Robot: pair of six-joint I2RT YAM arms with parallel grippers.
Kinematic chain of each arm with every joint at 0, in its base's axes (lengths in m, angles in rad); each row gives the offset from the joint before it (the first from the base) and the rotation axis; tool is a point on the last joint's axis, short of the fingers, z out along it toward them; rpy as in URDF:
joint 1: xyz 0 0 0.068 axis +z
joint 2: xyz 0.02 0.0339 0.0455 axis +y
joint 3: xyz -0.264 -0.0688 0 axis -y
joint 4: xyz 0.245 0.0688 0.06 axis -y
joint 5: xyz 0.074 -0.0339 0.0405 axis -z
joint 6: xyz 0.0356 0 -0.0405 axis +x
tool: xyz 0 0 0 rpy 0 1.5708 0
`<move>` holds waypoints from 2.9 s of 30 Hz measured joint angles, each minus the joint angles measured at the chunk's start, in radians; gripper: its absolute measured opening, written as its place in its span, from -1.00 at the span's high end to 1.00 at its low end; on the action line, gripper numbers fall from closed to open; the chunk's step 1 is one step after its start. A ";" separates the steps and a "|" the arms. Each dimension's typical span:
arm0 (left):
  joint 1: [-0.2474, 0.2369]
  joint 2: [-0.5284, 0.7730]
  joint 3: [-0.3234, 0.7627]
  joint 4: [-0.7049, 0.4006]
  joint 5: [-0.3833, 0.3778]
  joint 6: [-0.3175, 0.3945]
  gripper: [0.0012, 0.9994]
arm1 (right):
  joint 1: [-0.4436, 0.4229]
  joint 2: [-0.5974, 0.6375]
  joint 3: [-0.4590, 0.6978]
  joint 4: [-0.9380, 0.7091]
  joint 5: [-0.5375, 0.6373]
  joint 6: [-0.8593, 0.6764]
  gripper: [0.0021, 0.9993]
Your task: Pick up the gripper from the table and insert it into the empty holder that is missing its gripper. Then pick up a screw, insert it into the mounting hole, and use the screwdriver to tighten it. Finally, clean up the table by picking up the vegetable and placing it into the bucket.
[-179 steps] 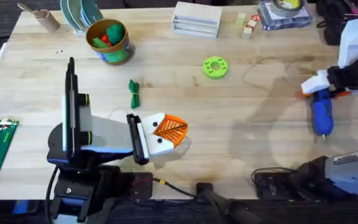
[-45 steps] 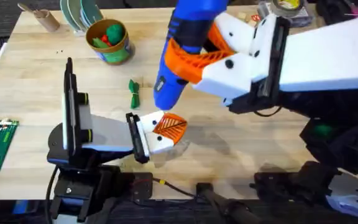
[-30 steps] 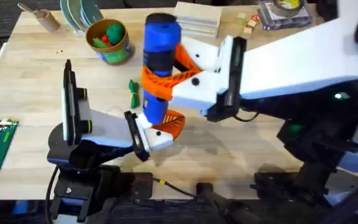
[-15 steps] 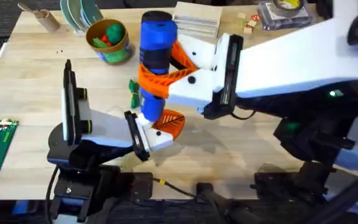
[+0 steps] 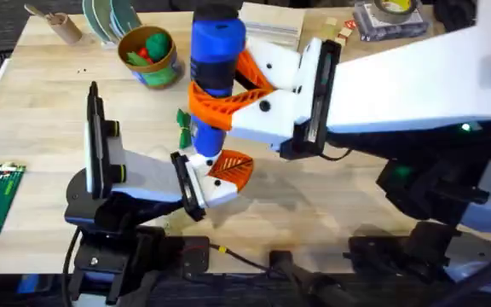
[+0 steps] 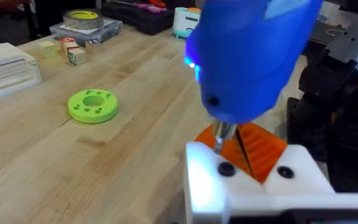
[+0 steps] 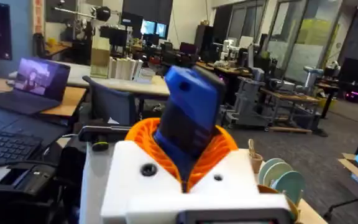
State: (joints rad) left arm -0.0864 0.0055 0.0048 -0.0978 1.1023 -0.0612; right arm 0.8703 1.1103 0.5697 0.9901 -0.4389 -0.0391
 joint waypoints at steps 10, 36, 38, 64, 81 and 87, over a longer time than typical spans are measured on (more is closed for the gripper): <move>0.000 0.000 0.000 0.000 0.000 0.000 0.99 | 0.000 0.000 0.000 0.000 0.000 0.015 0.95; 0.000 0.000 0.000 0.000 0.000 0.000 0.99 | 0.000 0.000 0.005 -0.068 0.000 0.040 0.95; 0.000 0.000 0.000 0.000 0.000 0.000 0.99 | 0.000 0.000 0.010 -0.081 0.001 0.040 0.95; 0.000 0.000 0.000 0.000 0.000 0.000 0.99 | -0.198 0.000 0.021 0.172 -0.003 0.041 0.95; 0.000 0.000 0.000 0.000 0.000 0.000 0.99 | -0.697 0.098 0.116 -0.563 0.261 -0.741 0.95; 0.000 0.000 0.000 0.000 0.000 0.000 0.99 | -0.720 0.212 0.124 -0.640 0.417 -1.016 0.95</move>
State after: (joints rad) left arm -0.0864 0.0055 0.0048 -0.0978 1.1023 -0.0612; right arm 0.1501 1.3219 0.6933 0.3497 -0.0220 -1.0552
